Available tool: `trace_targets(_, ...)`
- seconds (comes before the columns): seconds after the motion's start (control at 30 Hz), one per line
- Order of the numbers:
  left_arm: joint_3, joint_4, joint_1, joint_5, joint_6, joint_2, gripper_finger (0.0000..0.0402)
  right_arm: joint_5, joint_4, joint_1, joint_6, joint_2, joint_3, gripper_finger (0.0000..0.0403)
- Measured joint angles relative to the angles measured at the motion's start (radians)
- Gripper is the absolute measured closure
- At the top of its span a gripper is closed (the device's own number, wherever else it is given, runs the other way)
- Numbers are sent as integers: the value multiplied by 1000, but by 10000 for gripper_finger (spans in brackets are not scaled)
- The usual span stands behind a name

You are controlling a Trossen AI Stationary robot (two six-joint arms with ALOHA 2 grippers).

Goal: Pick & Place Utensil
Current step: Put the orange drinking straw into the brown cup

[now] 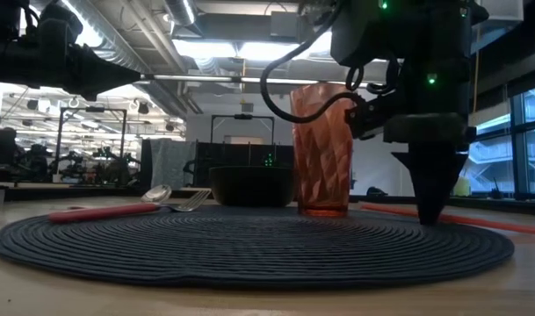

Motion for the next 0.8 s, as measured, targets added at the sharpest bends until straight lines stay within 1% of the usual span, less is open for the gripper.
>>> trace_targets(0.2,0,0,0,0,0,0,398,-3,-2,0,-8,0,0,346)
trace_targets(0.4,0,0,0,0,0,0,398,-31,-11,0,-26,1,9,393)
trace_targets(0.47,0,0,0,0,0,0,398,-34,-23,0,-34,3,23,398)
trace_targets(0.57,0,0,0,0,0,0,398,-48,-47,0,-47,6,57,393)
trace_targets(0.8,0,0,0,0,0,0,398,-126,-126,14,-86,6,160,399)
